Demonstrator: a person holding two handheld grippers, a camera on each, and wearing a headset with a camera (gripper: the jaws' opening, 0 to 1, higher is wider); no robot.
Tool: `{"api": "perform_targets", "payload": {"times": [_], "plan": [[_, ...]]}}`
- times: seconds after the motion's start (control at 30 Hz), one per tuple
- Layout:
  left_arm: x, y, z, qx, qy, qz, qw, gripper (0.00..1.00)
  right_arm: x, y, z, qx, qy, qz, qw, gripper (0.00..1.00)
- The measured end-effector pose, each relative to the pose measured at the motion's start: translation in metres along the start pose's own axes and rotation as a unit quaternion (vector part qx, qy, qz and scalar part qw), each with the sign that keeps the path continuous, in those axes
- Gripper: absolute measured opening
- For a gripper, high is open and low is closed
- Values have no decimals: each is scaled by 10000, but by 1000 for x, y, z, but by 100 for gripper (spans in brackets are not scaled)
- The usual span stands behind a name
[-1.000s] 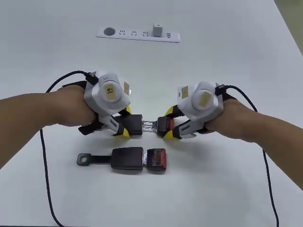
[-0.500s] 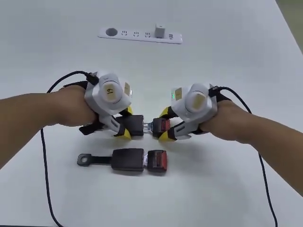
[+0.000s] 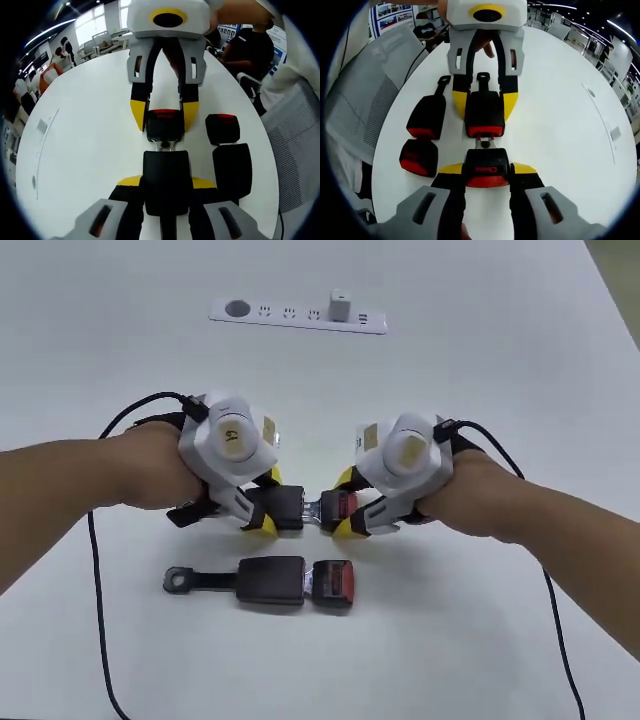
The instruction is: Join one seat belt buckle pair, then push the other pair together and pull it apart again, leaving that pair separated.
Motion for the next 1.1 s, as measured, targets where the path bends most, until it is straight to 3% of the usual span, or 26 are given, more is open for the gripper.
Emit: {"api": "perform_targets", "payload": {"times": [0.53, 1.1], "plan": [[-1, -1, 1, 1, -27, 36, 10000, 34, 13, -6, -3, -45, 46, -42, 10000, 31], [0, 1, 2, 7, 4, 82, 10000, 34, 11, -4, -5, -76, 18, -108, 9999, 31]]}}
Point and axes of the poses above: the centre of the closed fingertips' face, and the gripper's own axes: y roughly backward along the fingers, z roughly to its right, x roughly out of its top, the point moved 2 cm from there along y, roughly backward along the fingers, and after that the axes turned 1 degree about x, right-handed, at the moved point
